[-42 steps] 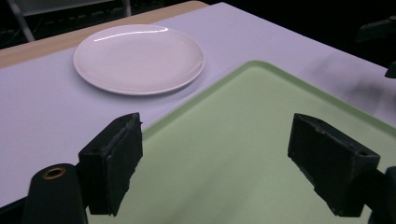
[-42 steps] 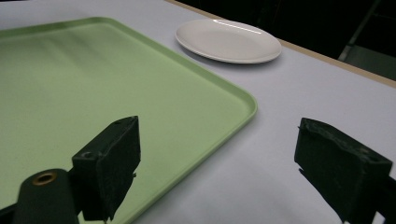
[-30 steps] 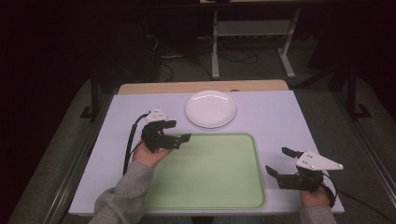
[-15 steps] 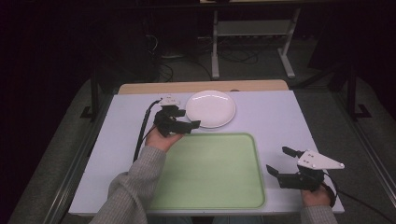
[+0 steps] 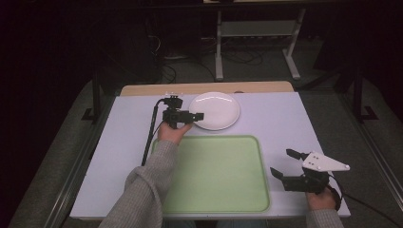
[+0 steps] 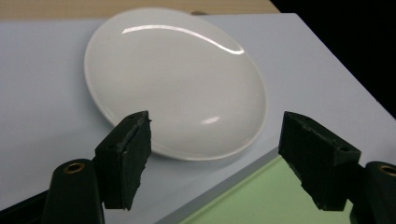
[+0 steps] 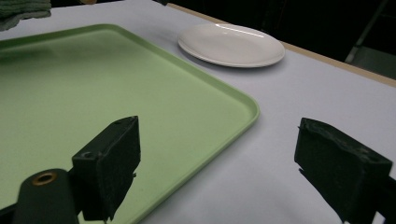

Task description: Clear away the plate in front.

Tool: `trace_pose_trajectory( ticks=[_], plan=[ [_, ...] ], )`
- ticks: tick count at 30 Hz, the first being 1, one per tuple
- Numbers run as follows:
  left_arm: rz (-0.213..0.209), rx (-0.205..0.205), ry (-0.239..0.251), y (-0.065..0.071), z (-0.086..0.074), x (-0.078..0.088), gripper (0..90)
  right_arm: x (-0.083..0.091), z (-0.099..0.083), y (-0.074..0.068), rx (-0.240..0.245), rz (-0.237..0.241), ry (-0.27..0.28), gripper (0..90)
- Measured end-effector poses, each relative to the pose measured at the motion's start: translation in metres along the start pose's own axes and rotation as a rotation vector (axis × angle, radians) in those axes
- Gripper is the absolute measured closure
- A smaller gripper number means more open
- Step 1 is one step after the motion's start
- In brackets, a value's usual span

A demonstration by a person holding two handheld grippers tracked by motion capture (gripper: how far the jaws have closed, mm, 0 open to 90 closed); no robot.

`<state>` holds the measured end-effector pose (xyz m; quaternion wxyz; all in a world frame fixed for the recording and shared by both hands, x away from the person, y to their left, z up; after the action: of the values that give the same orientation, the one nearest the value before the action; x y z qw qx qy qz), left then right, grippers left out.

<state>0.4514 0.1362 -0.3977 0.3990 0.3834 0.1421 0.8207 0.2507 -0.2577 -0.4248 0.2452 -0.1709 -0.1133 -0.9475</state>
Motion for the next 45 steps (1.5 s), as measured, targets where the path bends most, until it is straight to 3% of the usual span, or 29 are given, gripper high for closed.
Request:
trace_pose_trajectory(
  ticks=[5, 9, 12, 13, 22, 29, 39, 41, 45],
  plan=[
    [0.013, 0.21, -0.017, -0.017, -0.004, -0.012, 30.2, -0.001, 0.0, -0.001, 0.004, 0.005, -0.002, 13.6],
    [0.025, 0.307, 0.022, -0.024, -0.006, -0.015, 32.8, -0.001, 0.0, 0.0, -0.002, 0.005, 0.002, 13.6],
    [-0.007, 0.412, 0.06, -0.031, -0.008, -0.02, 36.4, -0.001, 0.001, 0.0, -0.002, 0.008, 0.005, 13.6],
    [-0.007, 0.412, 0.06, -0.031, -0.008, -0.02, 37.7, -0.001, 0.001, 0.0, -0.002, 0.008, 0.005, 13.6],
    [0.003, 0.554, 0.129, -0.04, -0.018, -0.035, 41.5, 0.0, 0.001, 0.001, -0.003, 0.006, 0.015, 13.6],
    [-0.06, 0.659, 0.21, -0.045, -0.024, -0.042, 46.3, 0.0, 0.001, 0.001, -0.005, 0.008, 0.02, 13.6],
    [-0.092, 0.754, 0.28, -0.047, -0.031, -0.048, 52.1, 0.001, 0.001, 0.001, -0.006, 0.009, 0.025, 13.6],
    [-0.096, 0.768, 0.29, -0.048, -0.033, -0.048, 54.6, 0.001, 0.001, 0.001, -0.005, 0.01, 0.027, 13.6],
    [-0.089, 0.789, 0.31, -0.052, -0.04, -0.048, 69.7, 0.0, 0.002, 0.001, -0.003, 0.009, 0.027, 13.6]
  ],
)
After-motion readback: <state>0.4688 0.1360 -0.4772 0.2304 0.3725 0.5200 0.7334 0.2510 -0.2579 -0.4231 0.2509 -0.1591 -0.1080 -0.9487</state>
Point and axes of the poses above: each handheld gripper's, and its own axes: x roughly backward along the jaws, z roughly out of its top, y roughly to its right, the point moved 1 cm from there along -x, roughly forward along the jaws, and after that the axes turned 13 degrees about -z, right-handed, at the moved point
